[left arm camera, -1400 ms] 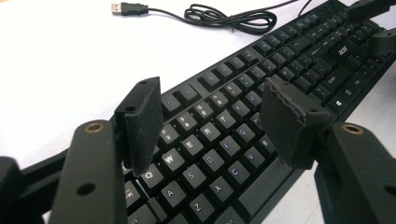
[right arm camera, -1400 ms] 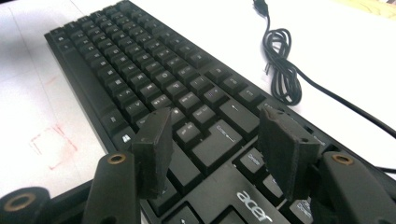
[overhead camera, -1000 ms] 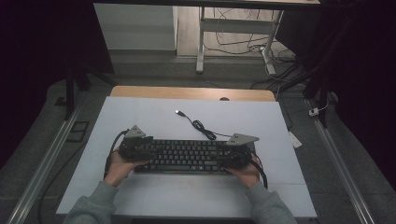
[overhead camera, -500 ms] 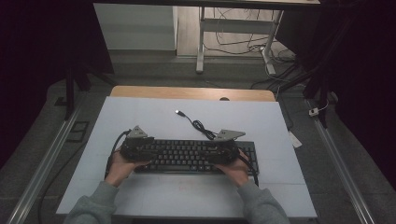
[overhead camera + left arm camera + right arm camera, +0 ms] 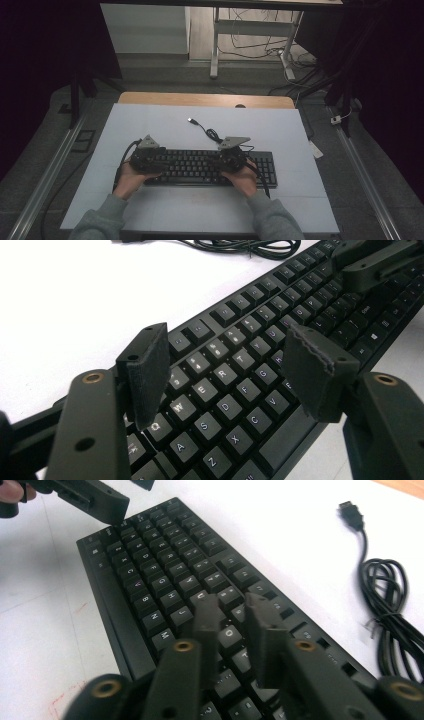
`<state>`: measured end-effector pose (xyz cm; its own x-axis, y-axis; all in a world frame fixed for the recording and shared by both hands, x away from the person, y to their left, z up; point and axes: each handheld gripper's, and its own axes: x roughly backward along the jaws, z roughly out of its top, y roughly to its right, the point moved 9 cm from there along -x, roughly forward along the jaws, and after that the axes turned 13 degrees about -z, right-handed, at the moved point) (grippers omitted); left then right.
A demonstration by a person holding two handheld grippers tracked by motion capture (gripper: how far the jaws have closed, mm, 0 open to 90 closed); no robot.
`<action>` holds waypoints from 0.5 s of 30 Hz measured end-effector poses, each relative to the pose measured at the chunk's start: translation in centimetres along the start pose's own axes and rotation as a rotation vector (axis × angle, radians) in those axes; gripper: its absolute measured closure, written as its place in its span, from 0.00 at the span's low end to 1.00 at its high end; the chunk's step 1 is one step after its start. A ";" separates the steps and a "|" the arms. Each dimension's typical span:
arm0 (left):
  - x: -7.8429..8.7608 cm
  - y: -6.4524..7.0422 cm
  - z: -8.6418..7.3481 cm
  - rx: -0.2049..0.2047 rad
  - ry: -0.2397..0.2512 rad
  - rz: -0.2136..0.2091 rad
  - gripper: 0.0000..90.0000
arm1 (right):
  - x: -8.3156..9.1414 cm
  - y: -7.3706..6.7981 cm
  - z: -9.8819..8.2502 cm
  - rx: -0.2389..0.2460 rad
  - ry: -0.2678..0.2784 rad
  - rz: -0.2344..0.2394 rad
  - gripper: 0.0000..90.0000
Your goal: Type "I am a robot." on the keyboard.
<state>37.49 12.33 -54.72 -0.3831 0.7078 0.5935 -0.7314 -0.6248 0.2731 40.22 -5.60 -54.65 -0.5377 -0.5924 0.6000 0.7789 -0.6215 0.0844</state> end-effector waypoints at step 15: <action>-0.1 0.0 -0.1 -0.004 -0.007 0.001 0.40 | -2.5 0.0 -1.1 0.024 -0.086 -0.031 1.00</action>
<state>37.49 12.31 -54.82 -0.3804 0.7047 0.5988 -0.7332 -0.6245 0.2691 41.24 -4.71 -57.05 -0.5330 -0.5258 0.6629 0.7700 -0.6262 0.1224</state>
